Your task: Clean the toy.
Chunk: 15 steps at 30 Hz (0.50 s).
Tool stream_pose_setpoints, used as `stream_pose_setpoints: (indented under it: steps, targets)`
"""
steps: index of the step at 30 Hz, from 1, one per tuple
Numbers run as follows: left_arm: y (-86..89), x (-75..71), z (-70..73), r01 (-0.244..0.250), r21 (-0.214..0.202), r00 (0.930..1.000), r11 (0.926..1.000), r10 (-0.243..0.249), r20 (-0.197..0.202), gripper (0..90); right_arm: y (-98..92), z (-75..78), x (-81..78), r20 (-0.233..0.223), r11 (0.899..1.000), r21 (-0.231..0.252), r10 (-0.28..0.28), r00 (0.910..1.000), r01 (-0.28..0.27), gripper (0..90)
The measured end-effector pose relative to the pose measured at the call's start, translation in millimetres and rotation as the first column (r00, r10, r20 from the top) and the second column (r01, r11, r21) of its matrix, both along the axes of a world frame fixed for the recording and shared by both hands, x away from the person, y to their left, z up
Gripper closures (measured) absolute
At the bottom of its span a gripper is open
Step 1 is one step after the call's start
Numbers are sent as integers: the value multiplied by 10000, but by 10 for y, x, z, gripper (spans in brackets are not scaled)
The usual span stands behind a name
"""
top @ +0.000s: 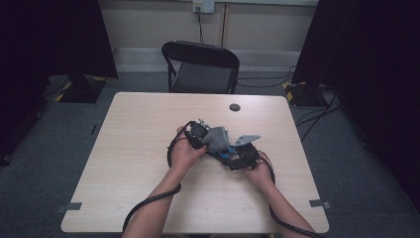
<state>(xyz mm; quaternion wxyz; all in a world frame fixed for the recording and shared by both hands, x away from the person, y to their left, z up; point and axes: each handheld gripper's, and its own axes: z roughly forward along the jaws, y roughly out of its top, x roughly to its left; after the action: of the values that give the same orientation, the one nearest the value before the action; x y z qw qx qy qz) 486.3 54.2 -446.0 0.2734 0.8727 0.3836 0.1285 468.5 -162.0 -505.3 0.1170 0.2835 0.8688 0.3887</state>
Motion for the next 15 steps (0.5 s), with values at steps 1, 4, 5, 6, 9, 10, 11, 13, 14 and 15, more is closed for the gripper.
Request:
stream_pose_setpoints:
  steps: [1,4,5,6,9,10,11,13,14,15]
  targets:
    - [4,6,0,-51,34,10000,10000,51,34,737,0,0,0,0,10000,0,1,10000,-1,256]
    - [21,29,-3,-86,-22,9999,10000,86,-89,737,0,0,0,2,10000,-3,1,10000,-1,256]
    - [26,36,-3,-120,-24,9999,9999,120,-85,737,0,0,0,1,10000,-1,-2,10000,2,255]
    - [30,43,-4,-135,-5,9999,9999,135,-78,737,0,0,-1,2,10000,-2,0,10000,0,255]
    - [46,64,-3,-260,42,9996,9997,261,-116,737,0,0,-1,0,10000,-1,-2,10000,2,255]
    - [53,73,-4,-282,46,9995,9996,282,-127,737,0,0,-1,2,10000,-3,-1,10000,1,255]
    - [61,81,-3,-337,58,9993,9994,338,-136,737,0,0,-1,0,10000,-4,1,10000,-1,255]
    - [75,98,-8,-421,53,9989,9991,422,-189,737,0,0,-1,-6,10000,-5,-5,10000,5,255]
    - [85,108,-7,-455,100,9988,9989,457,-163,737,-1,0,-1,-5,10000,-4,-4,10000,4,256]
    - [90,114,-8,-510,62,9985,9987,511,-218,737,-1,0,-1,-8,10000,-4,-6,10000,6,255]
